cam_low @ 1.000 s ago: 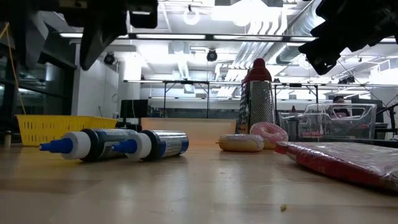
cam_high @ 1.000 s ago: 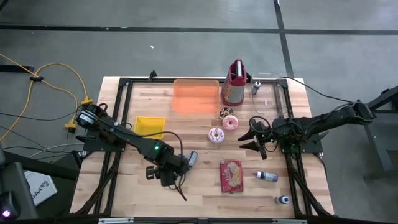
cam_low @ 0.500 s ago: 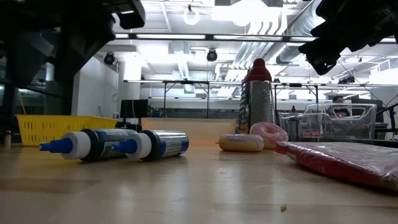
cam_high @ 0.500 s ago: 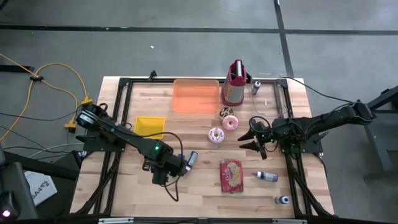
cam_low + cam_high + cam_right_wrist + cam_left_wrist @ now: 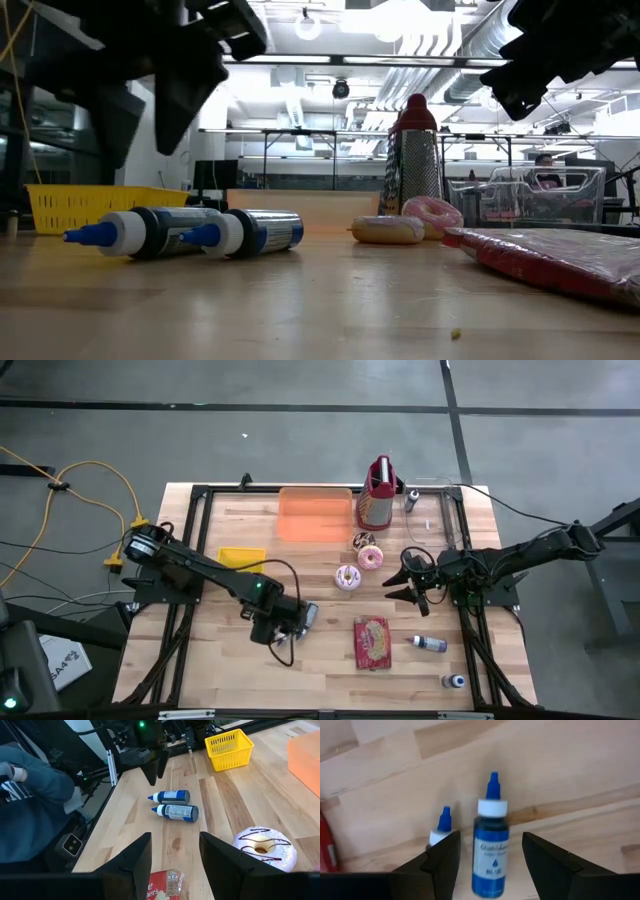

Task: Pick & Place Food Item
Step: Put the left blue food coloring bottle into the transparent bin

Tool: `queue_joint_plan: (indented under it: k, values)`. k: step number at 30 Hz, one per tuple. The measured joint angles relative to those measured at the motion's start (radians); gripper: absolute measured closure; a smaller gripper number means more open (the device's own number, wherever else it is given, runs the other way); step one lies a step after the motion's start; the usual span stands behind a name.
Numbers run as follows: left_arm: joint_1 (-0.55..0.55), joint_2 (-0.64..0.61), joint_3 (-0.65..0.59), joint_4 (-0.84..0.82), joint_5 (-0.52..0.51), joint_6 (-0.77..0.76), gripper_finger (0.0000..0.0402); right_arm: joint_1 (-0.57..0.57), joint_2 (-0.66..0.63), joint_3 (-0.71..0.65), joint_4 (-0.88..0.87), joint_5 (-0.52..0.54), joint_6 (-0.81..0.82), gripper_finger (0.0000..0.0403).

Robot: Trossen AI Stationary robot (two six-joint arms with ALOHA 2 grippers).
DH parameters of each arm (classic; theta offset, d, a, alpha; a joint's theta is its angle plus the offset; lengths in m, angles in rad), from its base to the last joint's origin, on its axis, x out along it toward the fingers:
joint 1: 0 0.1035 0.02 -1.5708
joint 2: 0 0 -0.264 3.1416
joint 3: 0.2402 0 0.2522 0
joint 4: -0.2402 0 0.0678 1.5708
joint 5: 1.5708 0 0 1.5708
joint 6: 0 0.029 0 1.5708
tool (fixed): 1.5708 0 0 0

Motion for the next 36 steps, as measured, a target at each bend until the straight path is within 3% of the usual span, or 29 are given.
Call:
queue_joint_plan:
  k: [36]
  values:
    - [0.127, 0.160, -0.003, 0.085, -0.007, 0.102, 0.0197, 0.000, 0.000, 0.000, -0.019, 0.004, 0.000, 0.0251]
